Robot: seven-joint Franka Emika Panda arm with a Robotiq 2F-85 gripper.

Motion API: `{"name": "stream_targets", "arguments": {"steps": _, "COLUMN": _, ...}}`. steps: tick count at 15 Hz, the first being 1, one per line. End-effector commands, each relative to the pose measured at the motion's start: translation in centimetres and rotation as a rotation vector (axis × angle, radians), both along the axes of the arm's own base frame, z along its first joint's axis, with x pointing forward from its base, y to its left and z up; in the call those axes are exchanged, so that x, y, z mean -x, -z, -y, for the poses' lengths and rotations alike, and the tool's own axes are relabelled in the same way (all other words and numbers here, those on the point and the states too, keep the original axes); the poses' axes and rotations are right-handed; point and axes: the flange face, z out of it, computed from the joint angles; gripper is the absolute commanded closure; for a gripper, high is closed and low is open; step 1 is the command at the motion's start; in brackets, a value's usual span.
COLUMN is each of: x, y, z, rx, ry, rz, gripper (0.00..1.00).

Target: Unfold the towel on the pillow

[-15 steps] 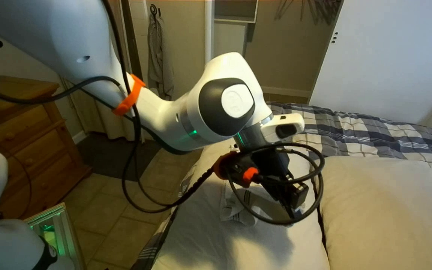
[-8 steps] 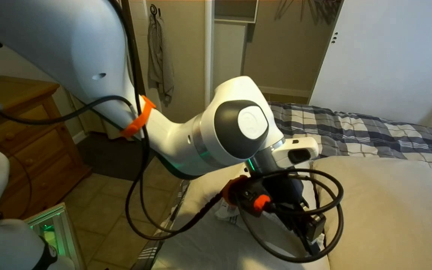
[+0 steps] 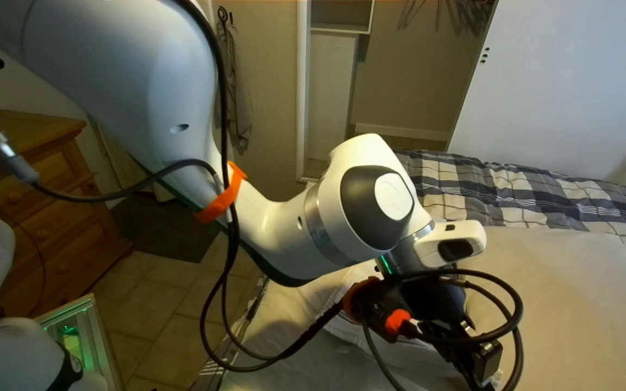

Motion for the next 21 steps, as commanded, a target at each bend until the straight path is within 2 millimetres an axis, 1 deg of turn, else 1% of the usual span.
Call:
{"name": "stream_targets", "arguments": {"steps": 1, "x": -0.4, "y": 0.5, "z": 1.1, "rx": 0.040, "ry": 0.028, "rz": 0.009, "gripper": 0.64}}
{"name": "stream_targets", "arguments": {"steps": 3, "x": -0.5, "y": -0.6, "z": 1.0, "rx": 0.052, "ry": 0.047, "rz": 0.028, "gripper": 0.50}}
{"name": "stream_targets", "arguments": {"steps": 5, "x": -0.5, "y": -2.3, "z": 0.8, "rx": 0.069, "ry": 0.068, "rz": 0.047, "gripper": 0.38}}
{"name": "stream_targets", "arguments": {"steps": 7, "x": -0.4, "y": -3.7, "z": 0.6, "rx": 0.076, "ry": 0.094, "rz": 0.057, "gripper": 0.23}}
{"name": "stream_targets", "arguments": {"steps": 9, "x": -0.1, "y": -4.6, "z": -0.2, "rx": 0.025, "ry": 0.117, "rz": 0.037, "gripper": 0.09}}
{"name": "stream_targets", "arguments": {"steps": 10, "x": 0.1, "y": -4.8, "z": -0.9, "rx": -0.036, "ry": 0.126, "rz": 0.020, "gripper": 0.03}}
{"name": "stream_targets", "arguments": {"steps": 11, "x": 0.2, "y": -5.0, "z": -1.5, "rx": -0.096, "ry": 0.129, "rz": 0.002, "gripper": 0.00}}
{"name": "stream_targets", "arguments": {"steps": 15, "x": 0.5, "y": -5.1, "z": -5.3, "rx": -0.333, "ry": 0.111, "rz": -0.048, "gripper": 0.00}}
{"name": "stream_targets", "arguments": {"steps": 18, "x": 0.8, "y": -4.1, "z": -8.0, "rx": -0.483, "ry": 0.098, "rz": -0.075, "gripper": 0.00}}
{"name": "stream_targets", "arguments": {"steps": 21, "x": 1.1, "y": -2.7, "z": -10.1, "rx": -0.573, "ry": 0.096, "rz": -0.111, "gripper": 0.00}}
